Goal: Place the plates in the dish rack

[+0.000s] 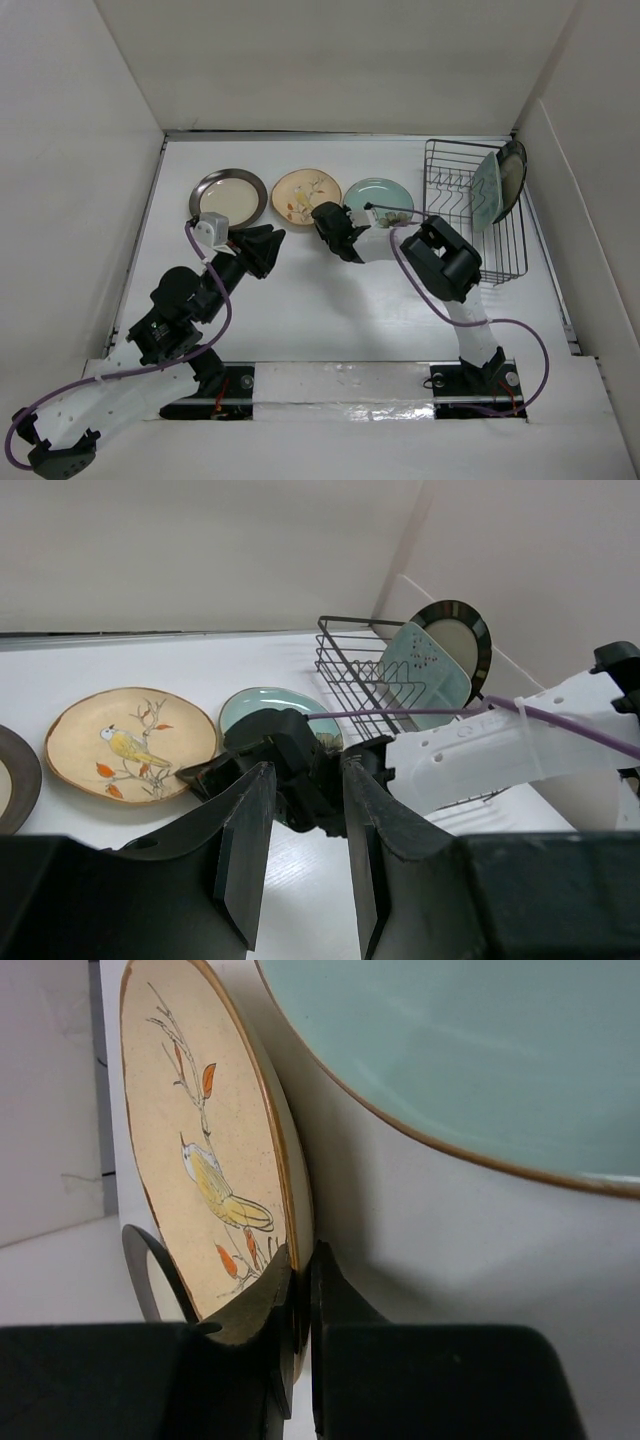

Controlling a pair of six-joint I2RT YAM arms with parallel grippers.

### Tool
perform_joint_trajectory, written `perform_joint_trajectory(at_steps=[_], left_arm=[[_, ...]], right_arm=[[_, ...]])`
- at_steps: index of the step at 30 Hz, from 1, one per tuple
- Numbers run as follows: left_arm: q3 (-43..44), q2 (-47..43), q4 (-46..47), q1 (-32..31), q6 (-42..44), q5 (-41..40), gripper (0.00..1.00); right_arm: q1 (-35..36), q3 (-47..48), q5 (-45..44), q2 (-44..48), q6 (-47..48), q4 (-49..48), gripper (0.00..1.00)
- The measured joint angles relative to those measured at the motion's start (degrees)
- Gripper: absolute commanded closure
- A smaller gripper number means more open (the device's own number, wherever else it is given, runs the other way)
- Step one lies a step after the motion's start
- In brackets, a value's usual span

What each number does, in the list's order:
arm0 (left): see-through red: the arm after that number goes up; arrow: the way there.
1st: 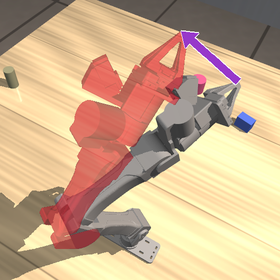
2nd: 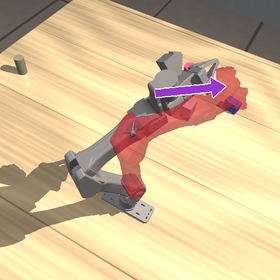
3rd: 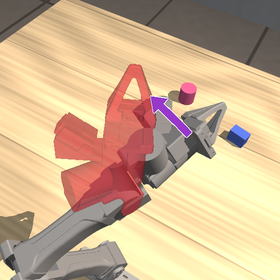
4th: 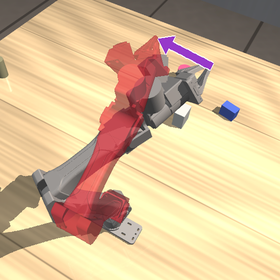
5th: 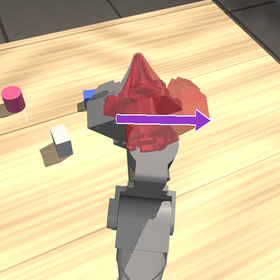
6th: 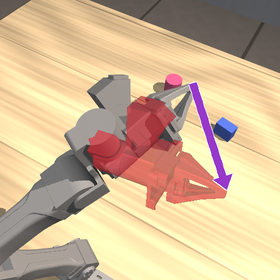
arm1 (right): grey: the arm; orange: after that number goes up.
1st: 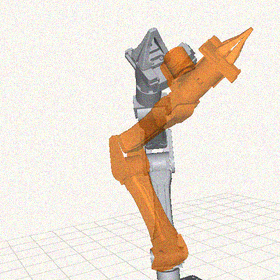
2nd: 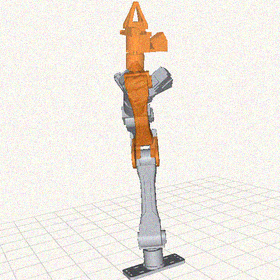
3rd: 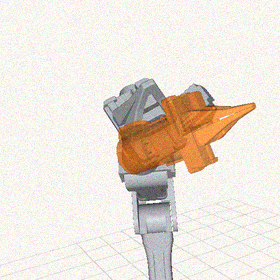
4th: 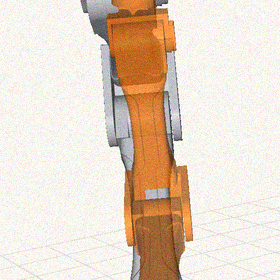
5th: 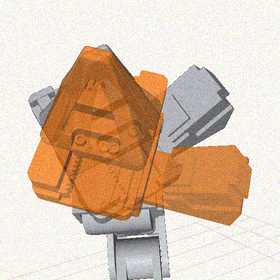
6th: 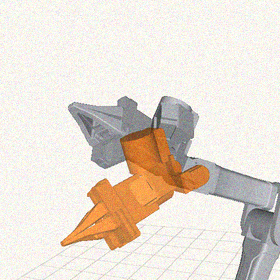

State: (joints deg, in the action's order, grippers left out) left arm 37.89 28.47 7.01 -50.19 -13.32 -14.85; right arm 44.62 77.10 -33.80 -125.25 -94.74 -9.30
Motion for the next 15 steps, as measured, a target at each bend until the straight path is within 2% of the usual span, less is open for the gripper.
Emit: perform_joint_trajectory(at_steps=[6, 11, 15], left_arm=[[0.0, 0.2, 0.0, 0.0, 0.0, 0.0, 0.70], [0.0, 0.7, 0.0, 0.0, 0.0, 0.0, 0.70], [0.0, 0.8, 0.0, 0.0, 0.2, 0.0, 0.70]], right_arm=[[2.5, -6.1, -6.1, 7.2, 7.5, 1.2, 1.00], [3.9, -12.9, -8.5, 17.3, 24.8, -0.6, 1.00], [3.8, -17.6, -10.2, 29.2, 41.5, -2.7, 1.00]])
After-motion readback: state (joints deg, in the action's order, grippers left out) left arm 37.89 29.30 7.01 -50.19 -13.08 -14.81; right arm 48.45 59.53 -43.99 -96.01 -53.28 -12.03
